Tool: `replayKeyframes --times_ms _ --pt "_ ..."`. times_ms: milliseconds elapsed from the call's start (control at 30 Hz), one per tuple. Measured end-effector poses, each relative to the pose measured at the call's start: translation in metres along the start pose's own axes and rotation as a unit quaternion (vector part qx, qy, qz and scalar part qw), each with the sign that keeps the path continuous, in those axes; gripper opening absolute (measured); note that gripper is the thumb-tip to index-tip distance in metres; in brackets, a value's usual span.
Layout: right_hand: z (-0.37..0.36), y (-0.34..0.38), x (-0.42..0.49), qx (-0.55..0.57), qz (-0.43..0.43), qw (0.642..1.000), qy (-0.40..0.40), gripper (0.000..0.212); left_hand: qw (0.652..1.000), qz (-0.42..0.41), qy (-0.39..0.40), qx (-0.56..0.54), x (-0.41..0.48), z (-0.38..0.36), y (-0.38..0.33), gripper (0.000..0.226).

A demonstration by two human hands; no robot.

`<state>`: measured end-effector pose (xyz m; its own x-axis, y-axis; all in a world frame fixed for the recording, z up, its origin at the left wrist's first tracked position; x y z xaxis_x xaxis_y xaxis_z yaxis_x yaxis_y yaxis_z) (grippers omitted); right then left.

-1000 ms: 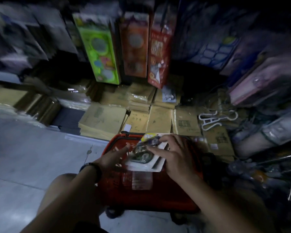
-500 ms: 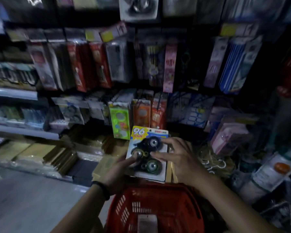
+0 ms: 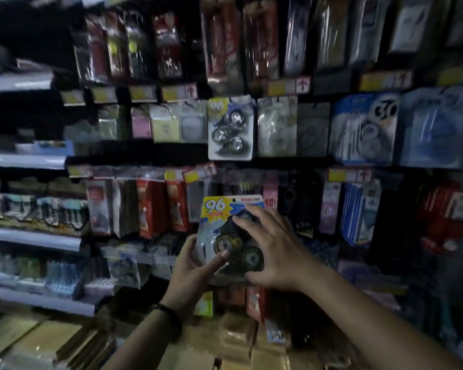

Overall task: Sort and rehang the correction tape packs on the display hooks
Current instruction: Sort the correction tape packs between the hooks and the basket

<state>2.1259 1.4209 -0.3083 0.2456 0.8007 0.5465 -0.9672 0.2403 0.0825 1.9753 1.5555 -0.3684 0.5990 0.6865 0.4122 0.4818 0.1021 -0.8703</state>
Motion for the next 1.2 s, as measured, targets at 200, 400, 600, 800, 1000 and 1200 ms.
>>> replayKeyframes --times_ms 200,400,600,800,1000,1200 --pt "0.048 -0.002 0.073 -0.049 -0.023 0.998 -0.043 0.113 0.997 0.049 -0.035 -0.052 0.057 0.022 -0.034 0.032" --pt "0.077 0.0 0.147 -0.121 -0.031 0.989 -0.085 0.111 0.972 -0.142 -0.148 0.112 0.121 0.057 -0.08 0.016" --pt "0.085 0.004 0.196 -0.18 -0.061 0.976 -0.106 0.107 0.909 -0.229 -0.235 0.256 0.141 0.079 -0.117 0.023" --pt "0.087 0.01 0.23 -0.253 -0.054 0.959 -0.119 0.106 0.924 -0.248 -0.196 0.214 0.155 0.075 -0.131 0.018" --pt "0.084 0.006 0.25 -0.26 -0.087 0.954 -0.124 0.107 0.94 -0.254 -0.16 0.162 0.166 0.069 -0.131 0.017" --pt "0.083 0.003 0.252 -0.248 -0.099 0.954 -0.133 0.111 0.962 -0.221 -0.113 0.113 0.174 0.064 -0.121 0.015"
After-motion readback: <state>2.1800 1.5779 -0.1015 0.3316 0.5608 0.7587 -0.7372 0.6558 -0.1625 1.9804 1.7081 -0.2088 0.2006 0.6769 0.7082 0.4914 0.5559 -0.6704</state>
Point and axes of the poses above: each hand's wrist, its own x-axis towards the middle knuckle, its own z-axis out of the back of the hand, y = z × x, the point moved 3 cm from there along x, towards the middle knuckle, and after that the axes turned 9 degrees about -z, right-handed, at the moved point
